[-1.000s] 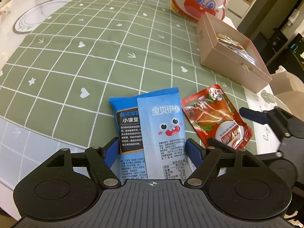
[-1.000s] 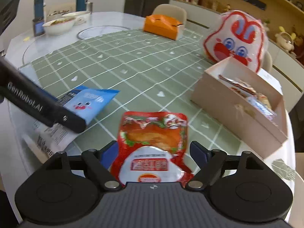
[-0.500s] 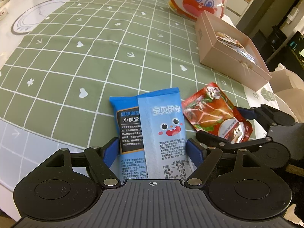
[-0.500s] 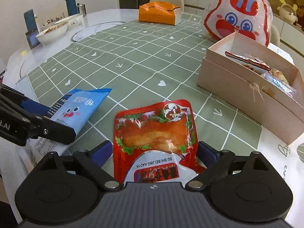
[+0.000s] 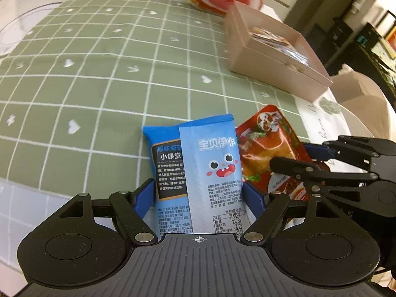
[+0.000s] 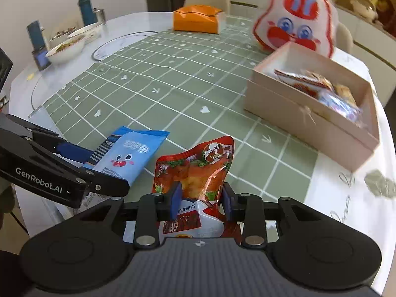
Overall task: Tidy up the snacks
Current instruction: 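Lift the red pouch with the right gripper while the left holds the blue bags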
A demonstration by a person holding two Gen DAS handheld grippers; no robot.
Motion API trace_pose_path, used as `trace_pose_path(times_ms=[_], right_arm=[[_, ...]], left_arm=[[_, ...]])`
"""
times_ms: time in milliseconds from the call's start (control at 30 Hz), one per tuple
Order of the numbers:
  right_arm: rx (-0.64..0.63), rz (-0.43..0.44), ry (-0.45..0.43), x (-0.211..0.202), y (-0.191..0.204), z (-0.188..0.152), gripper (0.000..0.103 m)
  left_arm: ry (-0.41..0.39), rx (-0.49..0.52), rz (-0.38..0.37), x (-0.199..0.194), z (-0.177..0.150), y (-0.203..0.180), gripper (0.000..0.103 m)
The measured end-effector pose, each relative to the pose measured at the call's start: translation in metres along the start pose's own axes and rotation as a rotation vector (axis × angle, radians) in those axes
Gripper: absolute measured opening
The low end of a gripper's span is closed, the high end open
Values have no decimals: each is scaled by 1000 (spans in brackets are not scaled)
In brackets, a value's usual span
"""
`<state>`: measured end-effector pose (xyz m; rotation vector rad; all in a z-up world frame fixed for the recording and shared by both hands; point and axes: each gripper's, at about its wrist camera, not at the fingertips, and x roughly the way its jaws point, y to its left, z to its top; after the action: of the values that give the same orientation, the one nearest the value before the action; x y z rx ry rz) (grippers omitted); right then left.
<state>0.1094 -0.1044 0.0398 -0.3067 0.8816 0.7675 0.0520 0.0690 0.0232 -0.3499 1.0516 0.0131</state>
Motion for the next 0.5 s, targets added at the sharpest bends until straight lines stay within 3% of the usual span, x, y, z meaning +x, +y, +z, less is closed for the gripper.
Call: trace_pose_path(times_ms=[67, 167, 367, 500], right_arm=[[24, 3, 3, -3, 0, -3, 40], [-3, -38, -16, -1, 10, -7, 69], [-65, -60, 24, 21, 30, -12, 78], [-11, -33, 11, 27, 24, -13, 88]], left_arm=[[1, 8, -1, 0, 1, -1, 81], [4, 15, 7, -3, -1, 3, 81], [3, 1, 20, -8, -2, 16, 81], [1, -3, 14, -10, -3, 20, 81]])
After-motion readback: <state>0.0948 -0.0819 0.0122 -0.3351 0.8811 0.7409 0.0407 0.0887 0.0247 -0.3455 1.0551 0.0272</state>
